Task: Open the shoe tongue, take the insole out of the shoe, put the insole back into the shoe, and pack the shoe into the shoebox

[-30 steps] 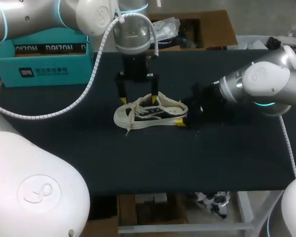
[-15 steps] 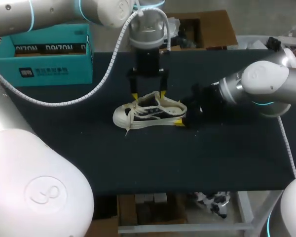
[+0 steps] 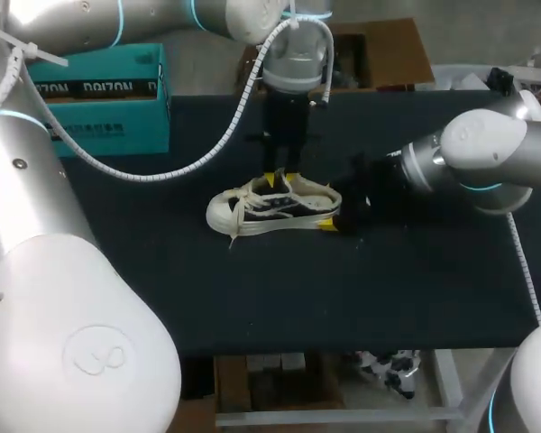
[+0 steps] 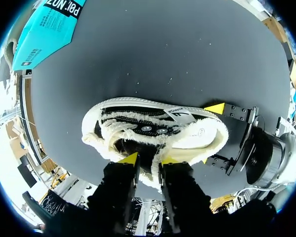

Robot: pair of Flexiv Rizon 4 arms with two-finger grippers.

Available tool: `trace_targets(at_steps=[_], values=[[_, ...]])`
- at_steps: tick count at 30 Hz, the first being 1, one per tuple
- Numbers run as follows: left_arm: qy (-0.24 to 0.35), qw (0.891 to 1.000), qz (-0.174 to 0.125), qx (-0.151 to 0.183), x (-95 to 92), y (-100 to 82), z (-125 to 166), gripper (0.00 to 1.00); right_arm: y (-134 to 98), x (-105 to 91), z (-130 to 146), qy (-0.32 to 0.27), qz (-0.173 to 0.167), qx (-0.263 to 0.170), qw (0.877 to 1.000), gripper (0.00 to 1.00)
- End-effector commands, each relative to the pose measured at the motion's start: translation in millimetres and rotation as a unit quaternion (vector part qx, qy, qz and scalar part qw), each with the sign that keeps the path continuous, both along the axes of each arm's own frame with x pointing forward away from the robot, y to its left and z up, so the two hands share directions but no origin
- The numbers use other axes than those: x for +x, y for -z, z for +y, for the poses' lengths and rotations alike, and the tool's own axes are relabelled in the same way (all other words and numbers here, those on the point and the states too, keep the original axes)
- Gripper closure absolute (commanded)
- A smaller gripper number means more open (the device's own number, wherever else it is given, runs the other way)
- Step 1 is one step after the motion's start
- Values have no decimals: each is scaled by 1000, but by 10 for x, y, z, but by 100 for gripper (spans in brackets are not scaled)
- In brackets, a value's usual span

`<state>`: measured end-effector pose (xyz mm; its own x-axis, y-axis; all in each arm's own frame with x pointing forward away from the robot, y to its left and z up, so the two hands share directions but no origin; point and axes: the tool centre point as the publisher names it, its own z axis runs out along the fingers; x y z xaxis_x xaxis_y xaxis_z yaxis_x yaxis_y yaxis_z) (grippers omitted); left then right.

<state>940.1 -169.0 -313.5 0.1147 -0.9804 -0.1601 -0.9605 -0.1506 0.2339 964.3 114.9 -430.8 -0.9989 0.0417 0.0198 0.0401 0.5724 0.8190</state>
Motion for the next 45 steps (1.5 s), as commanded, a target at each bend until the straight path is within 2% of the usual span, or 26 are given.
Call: trace_targets(at_steps=[1, 6, 12, 17, 24, 31, 34, 36, 37, 38, 41, 42, 45], values=[[3, 1000, 4, 12, 1, -41, 28, 100, 121, 35, 31, -1, 0, 2, 1000, 100], [-3, 1000, -21, -19, -94, -132, 193, 100, 121, 35, 31, -1, 0, 2, 1000, 100], [-16, 995, -63, -81, -222, -275, 509, 100, 121, 35, 31, -1, 0, 2, 1000, 100], [-40, 989, -83, -113, -292, -278, 766, 100, 121, 35, 31, -1, 0, 2, 1000, 100], [-83, 985, -85, -125, -256, -44, 964, 100, 121, 35, 31, -1, 0, 2, 1000, 100], [-103, 983, -58, -139, -155, 225, 1006, 100, 121, 35, 31, -1, 0, 2, 1000, 100], [-104, 982, -55, -145, -138, 238, 1022, 100, 121, 35, 31, -1, 0, 2, 1000, 100], [-96, 982, -58, -151, -156, 186, 1030, 100, 121, 35, 31, -1, 0, 2, 1000, 100], [-90, 982, -61, -153, -172, 142, 1030, 90, 121, 35, 31, -1, 0, 2, 1000, 100], [-85, 982, -67, -153, -187, 98, 1027, 69, 121, 35, 31, -1, 0, 2, 1000, 100], [-62, 982, -85, -159, -248, -79, 1011, 45, 121, 35, 31, -1, 0, 2, 1000, 100], [-51, 981, -90, -163, -272, -146, 1002, 31, 121, 35, 31, -1, 0, 2, 1000, 100], [-20, 979, -107, -174, -333, -364, 967, 29, 121, 35, 31, -1, 0, 2, 1000, 100]])
